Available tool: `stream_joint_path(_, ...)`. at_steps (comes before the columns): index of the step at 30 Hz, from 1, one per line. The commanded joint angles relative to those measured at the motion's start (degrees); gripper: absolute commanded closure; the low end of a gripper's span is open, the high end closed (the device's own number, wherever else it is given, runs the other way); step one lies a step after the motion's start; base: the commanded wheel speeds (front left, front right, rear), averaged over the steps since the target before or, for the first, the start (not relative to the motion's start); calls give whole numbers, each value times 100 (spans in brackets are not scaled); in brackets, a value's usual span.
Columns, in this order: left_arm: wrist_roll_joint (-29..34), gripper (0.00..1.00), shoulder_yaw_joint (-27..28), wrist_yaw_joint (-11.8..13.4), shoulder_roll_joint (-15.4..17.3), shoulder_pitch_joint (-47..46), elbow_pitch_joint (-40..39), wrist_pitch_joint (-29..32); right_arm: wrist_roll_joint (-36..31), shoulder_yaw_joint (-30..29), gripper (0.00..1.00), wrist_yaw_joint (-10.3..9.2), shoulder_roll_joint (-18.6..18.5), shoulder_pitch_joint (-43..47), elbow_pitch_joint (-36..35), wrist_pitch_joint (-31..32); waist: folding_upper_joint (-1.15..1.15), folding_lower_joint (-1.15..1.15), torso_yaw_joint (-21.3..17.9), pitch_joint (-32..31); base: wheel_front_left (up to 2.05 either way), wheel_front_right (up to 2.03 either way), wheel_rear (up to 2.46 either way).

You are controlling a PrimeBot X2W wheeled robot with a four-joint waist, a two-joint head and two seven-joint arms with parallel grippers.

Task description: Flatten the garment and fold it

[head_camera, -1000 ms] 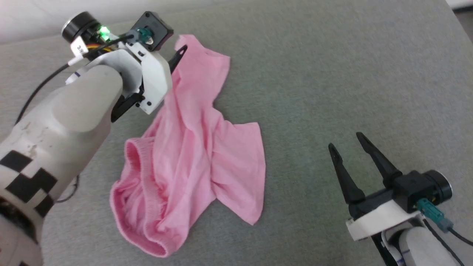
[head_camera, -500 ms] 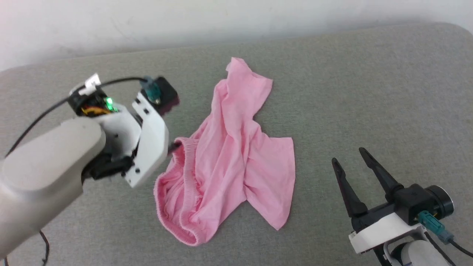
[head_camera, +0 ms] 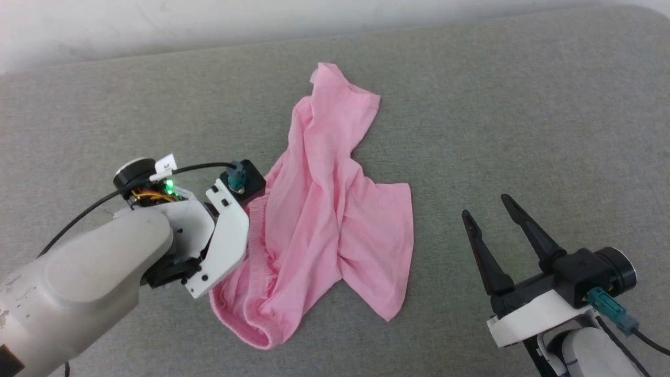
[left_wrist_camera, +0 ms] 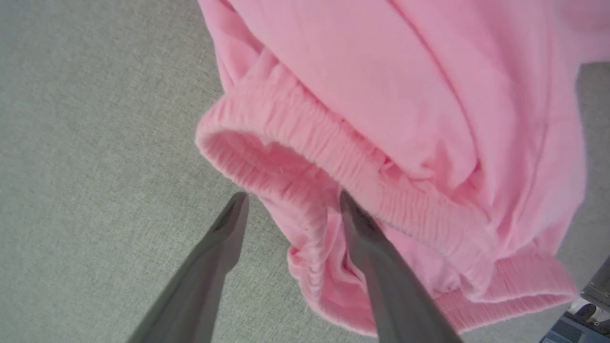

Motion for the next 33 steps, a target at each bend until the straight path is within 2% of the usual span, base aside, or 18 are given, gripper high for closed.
stream_joint_path(1,119,0,2,2,-39,52,60,-136,4,3,0,-12,27,-75,7,-27,0,-1,-102,102,0,0,0)
stream_joint_path(3,360,0,2,2,-69,39,180,-341,-5,-15,0,-12,51,-66,10,-27,0,-1,-122,121,0,0,0)
stream_joint_path(4,473,64,2,2,-62,66,163,-337,-8,-29,0,-12,55,-56,11,-27,0,-1,-124,122,0,0,0)
stream_joint_path(5,484,100,2,2,-47,53,134,-411,-7,-48,0,-12,55,-46,12,-27,0,-1,-116,122,0,0,0)
stream_joint_path(11,331,100,44,2,189,-456,364,-1271,-21,-83,0,-12,89,-1,11,-27,0,-1,-62,126,0,0,0)
stream_joint_path(15,182,100,267,30,319,-596,834,-1617,-31,-16,0,-12,109,-56,-2,-27,0,-1,-93,216,0,0,0)
stream_joint_path(19,176,100,438,189,346,-601,1712,-2015,-10,41,0,-12,81,-137,3,-27,0,-1,-160,336,0,0,0)
stream_joint_path(23,383,100,432,486,286,-508,2542,-2412,-21,78,0,-12,64,-172,17,-27,0,-1,-243,373,0,0,0)
stream_joint_path(26,488,100,379,536,177,-372,3017,-2698,-31,97,0,-12,19,-189,32,-27,0,-1,-255,341,0,0,0)
stream_joint_path(27,496,81,386,574,112,-326,3139,-2841,-39,116,0,-12,3,-195,31,-27,0,-1,-234,309,0,0,0)
stream_joint_path(28,475,0,402,588,46,-278,3251,-2965,-49,149,0,-12,-19,-203,33,-27,0,-1,-211,275,0,0,0)
stream_joint_path(33,337,0,568,669,-244,-104,3498,-3678,-77,282,0,-12,-183,-235,55,-27,0,-1,30,-34,0,0,0)
